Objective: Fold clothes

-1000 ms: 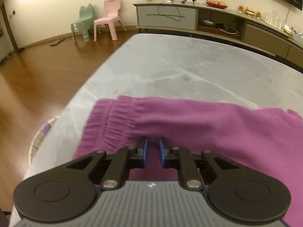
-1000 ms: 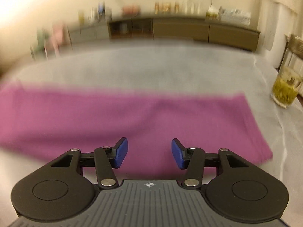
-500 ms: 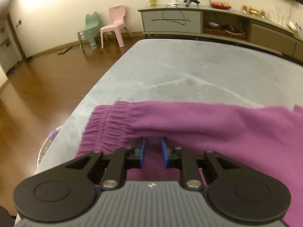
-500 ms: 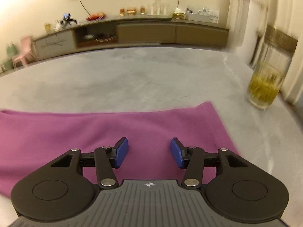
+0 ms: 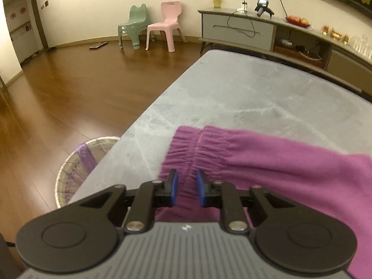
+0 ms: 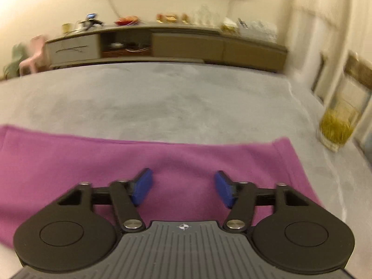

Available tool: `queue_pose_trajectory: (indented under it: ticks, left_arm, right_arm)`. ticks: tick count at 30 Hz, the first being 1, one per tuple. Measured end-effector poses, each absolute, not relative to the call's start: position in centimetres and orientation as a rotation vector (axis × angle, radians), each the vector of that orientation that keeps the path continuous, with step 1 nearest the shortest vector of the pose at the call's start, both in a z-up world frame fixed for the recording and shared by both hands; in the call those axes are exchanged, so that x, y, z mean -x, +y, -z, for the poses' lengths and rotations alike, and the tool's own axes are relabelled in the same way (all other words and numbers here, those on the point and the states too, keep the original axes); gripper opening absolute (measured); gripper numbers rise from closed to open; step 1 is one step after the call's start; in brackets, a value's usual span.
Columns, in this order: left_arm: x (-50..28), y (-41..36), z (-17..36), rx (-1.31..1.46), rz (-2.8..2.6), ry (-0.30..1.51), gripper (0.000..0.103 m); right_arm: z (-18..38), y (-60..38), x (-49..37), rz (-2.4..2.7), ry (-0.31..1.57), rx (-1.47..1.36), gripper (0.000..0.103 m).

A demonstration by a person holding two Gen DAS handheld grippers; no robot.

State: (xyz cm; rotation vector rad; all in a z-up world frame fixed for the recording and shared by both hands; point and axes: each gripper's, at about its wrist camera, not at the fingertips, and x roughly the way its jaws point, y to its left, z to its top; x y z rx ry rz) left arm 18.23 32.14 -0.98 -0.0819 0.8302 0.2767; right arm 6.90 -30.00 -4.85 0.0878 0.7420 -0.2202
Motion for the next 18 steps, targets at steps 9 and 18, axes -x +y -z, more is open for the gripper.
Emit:
queue_pose_trajectory:
  ticks: [9,18]
  left_arm:
    - [-18.0,22.2,-0.6,-0.005,-0.085,0.786,0.017]
    - [-19.3,15.0,2.3,-0.076,0.002,0.826,0.018]
  right_arm:
    - [3.2,-25.3,-5.6,0.021,0.689,-0.129,0.062]
    - [4.9,-23.2,-6.7,0.044,0.746,-0.032,0.060]
